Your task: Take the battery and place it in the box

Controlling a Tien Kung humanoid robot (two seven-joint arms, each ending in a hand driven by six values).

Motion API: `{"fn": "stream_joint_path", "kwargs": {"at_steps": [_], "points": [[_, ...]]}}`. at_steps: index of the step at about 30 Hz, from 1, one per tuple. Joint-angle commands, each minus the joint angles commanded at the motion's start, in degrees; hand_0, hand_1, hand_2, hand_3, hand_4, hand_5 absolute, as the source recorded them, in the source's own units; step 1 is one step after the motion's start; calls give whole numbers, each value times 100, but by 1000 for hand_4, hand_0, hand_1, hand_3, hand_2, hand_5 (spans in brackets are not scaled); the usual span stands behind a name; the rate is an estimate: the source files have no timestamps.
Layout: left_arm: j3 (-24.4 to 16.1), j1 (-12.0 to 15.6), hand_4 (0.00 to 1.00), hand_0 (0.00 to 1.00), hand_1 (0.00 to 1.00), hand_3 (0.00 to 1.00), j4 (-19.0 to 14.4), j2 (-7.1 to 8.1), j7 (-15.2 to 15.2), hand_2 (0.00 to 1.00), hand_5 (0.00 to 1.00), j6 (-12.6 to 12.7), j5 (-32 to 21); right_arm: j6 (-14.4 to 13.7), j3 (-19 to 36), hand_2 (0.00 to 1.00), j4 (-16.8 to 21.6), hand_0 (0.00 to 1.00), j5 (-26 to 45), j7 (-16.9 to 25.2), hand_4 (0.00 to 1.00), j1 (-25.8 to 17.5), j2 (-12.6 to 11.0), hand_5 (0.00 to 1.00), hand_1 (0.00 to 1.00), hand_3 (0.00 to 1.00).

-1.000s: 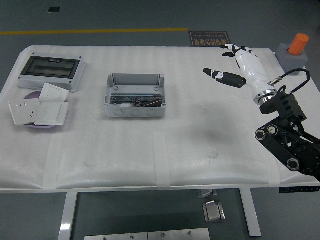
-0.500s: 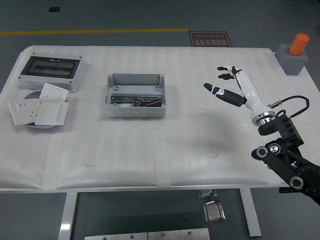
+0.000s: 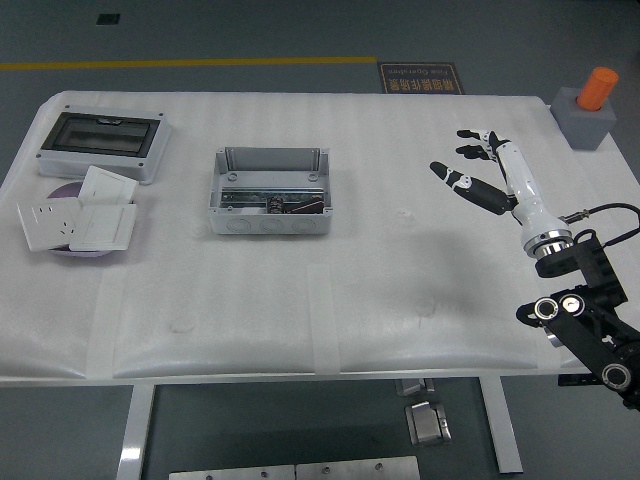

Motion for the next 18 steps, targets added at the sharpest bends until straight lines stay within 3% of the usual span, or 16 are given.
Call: {"fn": "stream_joint_path", "kwargs": {"at_steps": [18], "points": [[-6,-50,480,597,619,612,6,26,66,463,514,-19,-75,-65,385,729,96,745,-56,30,960,-122,-36,611,700,795]]}}
